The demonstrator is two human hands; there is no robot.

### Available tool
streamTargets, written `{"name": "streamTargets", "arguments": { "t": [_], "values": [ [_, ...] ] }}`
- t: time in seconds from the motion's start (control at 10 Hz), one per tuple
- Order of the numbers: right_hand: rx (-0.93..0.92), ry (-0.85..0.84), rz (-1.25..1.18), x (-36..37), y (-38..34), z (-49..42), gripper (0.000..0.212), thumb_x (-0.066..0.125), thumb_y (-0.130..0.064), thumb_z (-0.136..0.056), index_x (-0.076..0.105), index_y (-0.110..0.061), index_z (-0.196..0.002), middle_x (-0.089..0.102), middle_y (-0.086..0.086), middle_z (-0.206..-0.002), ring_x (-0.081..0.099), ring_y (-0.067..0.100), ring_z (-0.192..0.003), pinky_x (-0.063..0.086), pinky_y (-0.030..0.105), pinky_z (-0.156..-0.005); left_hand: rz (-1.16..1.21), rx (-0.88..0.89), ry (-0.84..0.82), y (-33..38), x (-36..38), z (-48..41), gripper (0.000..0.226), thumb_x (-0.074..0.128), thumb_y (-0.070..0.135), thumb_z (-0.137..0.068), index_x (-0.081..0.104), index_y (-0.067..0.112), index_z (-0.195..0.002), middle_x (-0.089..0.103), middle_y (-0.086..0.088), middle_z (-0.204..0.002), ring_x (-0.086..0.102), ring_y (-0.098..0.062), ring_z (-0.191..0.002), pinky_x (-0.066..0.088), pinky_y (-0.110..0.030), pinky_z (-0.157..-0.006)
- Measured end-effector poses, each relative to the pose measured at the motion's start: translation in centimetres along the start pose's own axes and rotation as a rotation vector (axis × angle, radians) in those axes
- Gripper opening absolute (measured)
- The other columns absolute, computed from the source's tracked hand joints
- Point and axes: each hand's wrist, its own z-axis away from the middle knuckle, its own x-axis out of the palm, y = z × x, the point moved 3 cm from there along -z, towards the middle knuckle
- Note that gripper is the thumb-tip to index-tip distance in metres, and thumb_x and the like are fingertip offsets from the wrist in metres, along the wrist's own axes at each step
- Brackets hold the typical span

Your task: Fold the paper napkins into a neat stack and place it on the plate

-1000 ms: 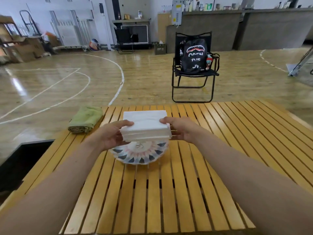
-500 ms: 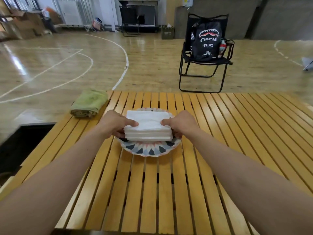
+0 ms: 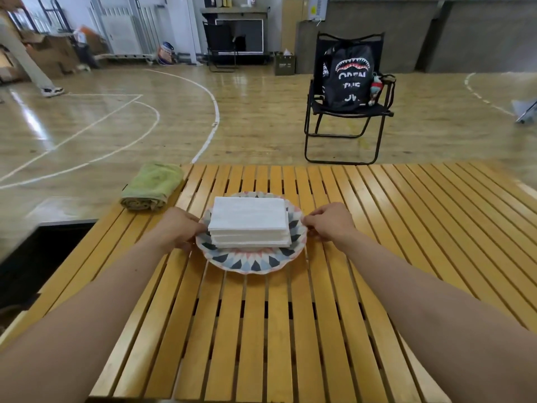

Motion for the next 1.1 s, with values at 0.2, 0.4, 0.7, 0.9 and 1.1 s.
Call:
{"name": "streamTargets", "arguments": {
  "t": [0.2, 0.4, 0.7, 0.9, 1.1],
  "values": [
    [0.006, 0.051, 0.056, -3.0, 1.5, 0.0, 0.017, 0.073, -0.015, -0.085, 0.068, -0.017, -0.069, 0.074, 0.007, -0.071, 0.075, 0.022, -0.066, 0.065, 0.04, -0.068, 0.135, 0.002, -0.083, 1.8, 2.6, 1.0, 0.021, 0.069, 0.012, -0.091, 0.069, 0.003, -0.11, 0.072, -0.015, -0.088, 0.073, -0.026, -0.082, 0.062, -0.036, -0.069],
    [0.087, 0.124, 0.058, -8.6, 5.2, 0.4, 0.011, 0.072, -0.012, -0.083, 0.069, -0.014, -0.072, 0.074, 0.01, -0.069, 0.075, 0.026, -0.066, 0.065, 0.043, -0.069, 0.232, -0.008, -0.208, 5.5, 7.4, 2.5, 0.011, 0.066, 0.007, -0.092, 0.071, 0.0, -0.099, 0.074, -0.017, -0.093, 0.074, -0.024, -0.081, 0.063, -0.036, -0.068],
    [0.154, 0.163, 0.052, -14.1, 9.6, 1.1, 0.004, 0.073, -0.013, -0.084, 0.075, -0.01, -0.084, 0.075, 0.012, -0.07, 0.075, 0.028, -0.067, 0.065, 0.045, -0.07, 0.212, -0.003, -0.282, 9.3, 12.3, 4.6, 0.014, 0.063, 0.007, -0.094, 0.071, 0.0, -0.102, 0.073, -0.015, -0.092, 0.073, -0.021, -0.077, 0.062, -0.029, -0.055],
    [0.173, 0.158, -0.001, -14.4, 9.9, 1.1, 0.006, 0.072, -0.013, -0.086, 0.075, -0.009, -0.084, 0.075, 0.014, -0.073, 0.071, 0.025, -0.064, 0.064, 0.044, -0.072, 0.176, -0.002, -0.271, 9.7, 12.5, 4.8, 0.013, 0.066, 0.008, -0.092, 0.071, 0.001, -0.101, 0.075, -0.014, -0.092, 0.075, -0.022, -0.079, 0.064, -0.033, -0.064],
    [0.085, 0.203, 0.152, -14.0, 9.1, 1.2, 0.016, 0.07, -0.025, -0.087, 0.075, -0.013, -0.097, 0.075, 0.005, -0.091, 0.07, 0.021, -0.082, 0.06, 0.038, -0.075, -0.083, 0.193, -0.137, 10.4, 11.8, 4.3, 0.018, 0.066, 0.024, -0.093, 0.073, 0.012, -0.105, 0.073, -0.007, -0.093, 0.072, -0.021, -0.082, 0.064, -0.039, -0.073]
  ]
}}
